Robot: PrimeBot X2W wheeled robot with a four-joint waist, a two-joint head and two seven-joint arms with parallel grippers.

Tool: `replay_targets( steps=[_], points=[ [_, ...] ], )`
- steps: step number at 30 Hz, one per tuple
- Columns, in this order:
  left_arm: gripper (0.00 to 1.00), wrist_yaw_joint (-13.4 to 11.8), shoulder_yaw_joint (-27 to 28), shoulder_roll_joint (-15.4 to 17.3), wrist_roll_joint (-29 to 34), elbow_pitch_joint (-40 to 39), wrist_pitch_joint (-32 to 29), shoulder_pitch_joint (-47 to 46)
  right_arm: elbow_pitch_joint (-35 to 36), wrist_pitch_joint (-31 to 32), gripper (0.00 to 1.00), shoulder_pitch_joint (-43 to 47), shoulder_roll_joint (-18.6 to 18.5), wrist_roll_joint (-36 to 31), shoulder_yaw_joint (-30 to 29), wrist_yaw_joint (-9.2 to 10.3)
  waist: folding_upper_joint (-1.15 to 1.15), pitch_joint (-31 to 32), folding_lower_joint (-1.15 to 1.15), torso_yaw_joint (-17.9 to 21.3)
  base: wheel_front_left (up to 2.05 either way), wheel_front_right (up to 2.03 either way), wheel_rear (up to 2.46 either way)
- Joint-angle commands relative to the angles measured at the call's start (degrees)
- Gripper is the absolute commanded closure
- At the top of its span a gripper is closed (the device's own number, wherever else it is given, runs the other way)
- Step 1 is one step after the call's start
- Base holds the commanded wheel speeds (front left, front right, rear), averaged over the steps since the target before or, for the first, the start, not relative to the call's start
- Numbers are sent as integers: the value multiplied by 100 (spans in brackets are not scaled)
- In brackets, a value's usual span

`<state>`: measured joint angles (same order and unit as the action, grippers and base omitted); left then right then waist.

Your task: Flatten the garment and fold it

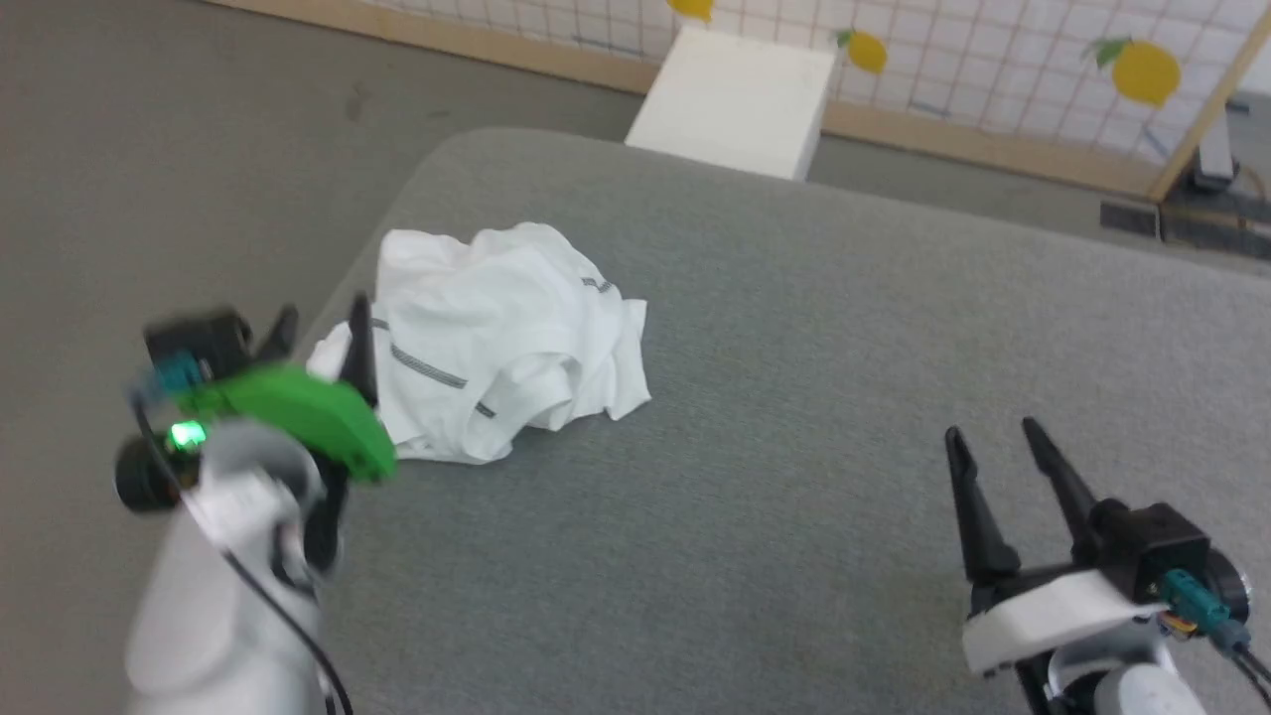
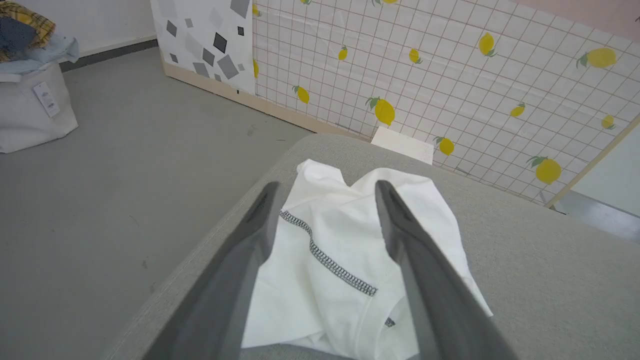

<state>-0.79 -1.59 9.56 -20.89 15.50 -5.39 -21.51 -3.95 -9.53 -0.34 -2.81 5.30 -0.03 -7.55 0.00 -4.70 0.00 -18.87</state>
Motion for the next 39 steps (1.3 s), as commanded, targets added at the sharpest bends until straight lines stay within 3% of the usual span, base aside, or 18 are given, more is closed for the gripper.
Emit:
replay_targets(
  steps=[1, 6, 11, 18, 23, 24, 25, 32, 39],
  points=[
    [0, 35, 68, 62, -187, 125, -349, -368, 78, 31, 0, -130, -7, -54, -43, 6, 0, -558, 0, 498, 0, 0, 0],
    [0, 16, 87, 360, -568, 664, -2069, -1426, 256, 122, 0, -301, -7, -157, -169, 6, 0, -1138, 0, 930, 0, 0, 0],
    [0, -172, -18, 532, -577, 961, -3029, -1815, 318, 102, 0, -361, -7, -144, -271, 6, 0, -1547, 0, 1212, 0, 0, 0],
    [0, -239, -395, 283, -505, 1410, -3452, -1506, 371, 72, 0, -331, -7, -220, -388, 6, 0, -1821, 0, 1266, 0, 0, 0],
    [0, -158, -619, 145, -402, 1700, -3213, -1275, 327, 75, 0, -363, -7, -234, -480, 6, 0, -1748, 0, 1210, 0, 0, 0],
    [76, -174, -641, 160, -340, 1729, -3063, -1270, 306, 68, 0, -368, -7, -220, -483, 6, 0, -1709, 0, 1196, 0, 0, 0],
    [100, -160, -628, 169, -330, 1748, -2911, -1283, 288, 60, 0, -370, -7, -208, -474, 6, 0, -1666, 0, 1188, 0, 0, 0],
    [100, 41, -604, 400, -87, 1563, -1631, -1881, 54, -37, 0, -336, -7, -54, -351, 6, 0, -1185, 0, 1255, 0, 0, 0],
    [100, 453, -860, 592, 150, 1147, -1130, -2949, -301, -202, 0, -344, -7, 197, -263, 6, 0, -621, 0, 1748, 0, 0, 0]
  ],
)
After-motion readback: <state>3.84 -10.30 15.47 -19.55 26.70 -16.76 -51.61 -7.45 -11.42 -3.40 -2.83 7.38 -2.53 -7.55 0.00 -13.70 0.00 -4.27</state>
